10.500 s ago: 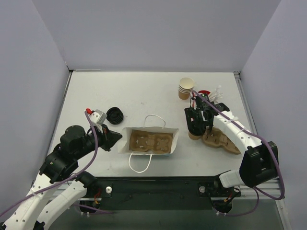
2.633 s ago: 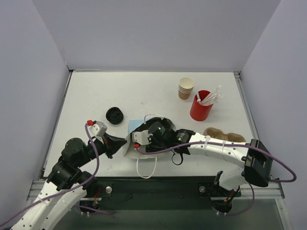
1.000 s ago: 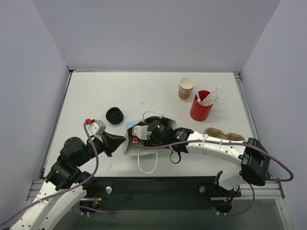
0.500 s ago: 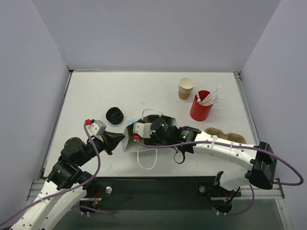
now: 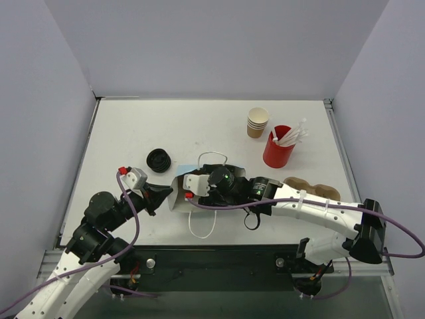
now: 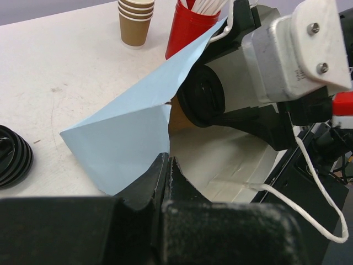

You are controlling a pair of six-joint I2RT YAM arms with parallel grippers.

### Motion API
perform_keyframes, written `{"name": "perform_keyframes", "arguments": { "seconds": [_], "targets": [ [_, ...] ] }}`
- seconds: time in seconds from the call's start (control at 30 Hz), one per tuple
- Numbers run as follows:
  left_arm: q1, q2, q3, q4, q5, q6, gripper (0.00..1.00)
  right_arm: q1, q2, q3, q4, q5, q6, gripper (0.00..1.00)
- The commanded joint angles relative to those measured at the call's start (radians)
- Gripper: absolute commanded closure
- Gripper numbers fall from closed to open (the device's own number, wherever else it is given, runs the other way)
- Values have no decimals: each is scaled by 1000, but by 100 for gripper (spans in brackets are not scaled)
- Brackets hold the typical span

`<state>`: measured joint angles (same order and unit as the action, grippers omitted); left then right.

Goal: Pack the takeout coffee

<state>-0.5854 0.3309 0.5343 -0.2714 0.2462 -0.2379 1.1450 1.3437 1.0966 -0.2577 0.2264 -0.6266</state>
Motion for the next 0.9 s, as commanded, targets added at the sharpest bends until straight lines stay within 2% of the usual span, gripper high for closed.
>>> {"name": "perform_keyframes", "arguments": {
  "seconds": [0.0, 0.2, 0.5, 0.87],
  "targets": [
    [4, -9, -2, 43, 33, 17, 100, 21, -54, 22, -48, -33, 47, 44],
    [4, -10, 0, 32, 45, 5, 100, 32, 4, -15, -5, -52, 44, 44],
    [4, -3, 7, 15, 51, -23, 100, 29, 133, -37, 140, 57, 7, 45],
    [4, 5, 3, 12, 39, -15, 100, 15, 52, -76, 169, 71, -35, 45]
  ]
}}
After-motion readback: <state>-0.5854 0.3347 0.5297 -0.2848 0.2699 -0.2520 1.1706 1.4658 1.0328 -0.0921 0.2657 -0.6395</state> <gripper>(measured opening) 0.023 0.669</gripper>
